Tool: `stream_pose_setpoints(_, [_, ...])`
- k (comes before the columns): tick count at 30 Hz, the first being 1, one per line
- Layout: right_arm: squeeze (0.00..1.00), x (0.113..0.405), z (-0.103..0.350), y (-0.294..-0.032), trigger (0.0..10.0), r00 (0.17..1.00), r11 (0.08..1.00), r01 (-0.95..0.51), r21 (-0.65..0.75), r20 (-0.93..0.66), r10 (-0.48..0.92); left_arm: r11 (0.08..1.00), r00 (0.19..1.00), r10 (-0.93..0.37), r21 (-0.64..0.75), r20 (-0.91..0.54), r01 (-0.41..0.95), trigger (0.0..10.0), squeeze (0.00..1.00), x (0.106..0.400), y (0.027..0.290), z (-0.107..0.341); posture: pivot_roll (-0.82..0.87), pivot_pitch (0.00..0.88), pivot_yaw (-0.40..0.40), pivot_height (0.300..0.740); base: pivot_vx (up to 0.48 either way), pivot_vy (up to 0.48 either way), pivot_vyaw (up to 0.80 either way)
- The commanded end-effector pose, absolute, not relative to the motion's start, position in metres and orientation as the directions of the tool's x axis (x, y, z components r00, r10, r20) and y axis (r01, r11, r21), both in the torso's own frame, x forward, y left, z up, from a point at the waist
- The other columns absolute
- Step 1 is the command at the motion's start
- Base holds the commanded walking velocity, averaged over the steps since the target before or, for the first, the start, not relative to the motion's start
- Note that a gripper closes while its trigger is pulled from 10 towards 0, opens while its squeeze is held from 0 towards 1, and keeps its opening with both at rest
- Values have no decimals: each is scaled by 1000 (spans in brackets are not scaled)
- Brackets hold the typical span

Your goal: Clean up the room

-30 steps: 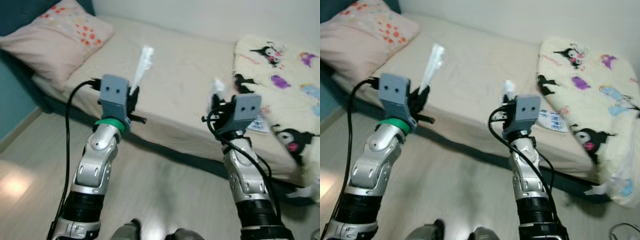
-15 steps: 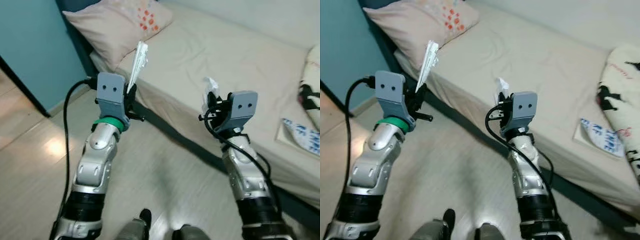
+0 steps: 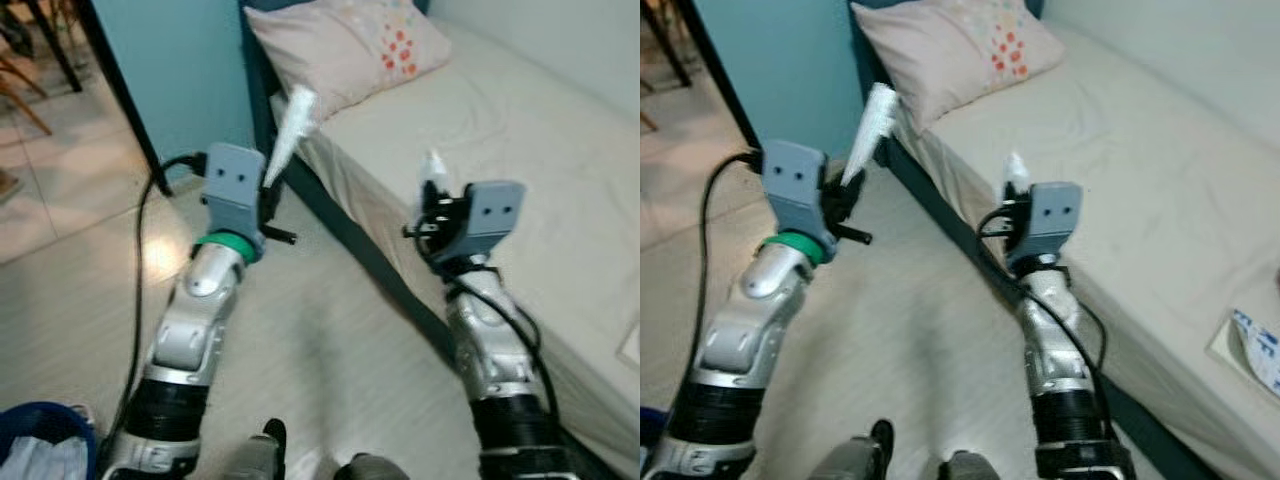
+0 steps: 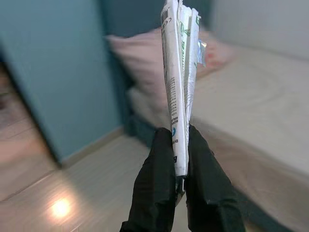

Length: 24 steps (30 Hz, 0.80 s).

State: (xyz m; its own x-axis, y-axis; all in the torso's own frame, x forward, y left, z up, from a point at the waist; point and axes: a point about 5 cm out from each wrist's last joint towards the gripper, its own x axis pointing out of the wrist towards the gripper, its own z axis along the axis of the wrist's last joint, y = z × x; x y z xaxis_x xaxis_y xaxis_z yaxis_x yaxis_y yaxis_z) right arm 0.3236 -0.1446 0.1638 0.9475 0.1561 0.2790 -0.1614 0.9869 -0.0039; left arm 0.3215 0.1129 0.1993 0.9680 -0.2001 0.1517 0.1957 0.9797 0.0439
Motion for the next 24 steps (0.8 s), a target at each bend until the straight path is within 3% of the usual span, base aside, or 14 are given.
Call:
stream_pose_setpoints(1, [0, 322, 160, -146, 10000, 951, 986, -164, -2, 265, 159, 978, 970, -208, 51, 125, 203, 10000, 0, 321, 110, 194, -57, 54, 29, 737, 0, 0, 781])
stream_pose_setpoints(12, [0, 322, 162, -144, 10000, 946, 983, -182, -4, 273, 176, 981, 974, -189, 65, 125, 182, 10000, 0, 323, 113, 193, -59, 48, 28, 737, 0, 0, 781])
stream_pose_setpoints(16, [0, 323, 162, -144, 10000, 946, 984, -178, 5, 275, 170, 982, 976, -180, 77, 123, 171, 10000, 0, 324, 114, 192, -60, 48, 28, 737, 326, 0, 594])
stream_pose_setpoints(24, [0, 323, 165, -146, 10000, 945, 985, -169, 26, 289, 155, 984, 979, -166, 82, 114, 158, 10000, 0, 325, 115, 189, -61, 46, 28, 737, 470, 0, 0])
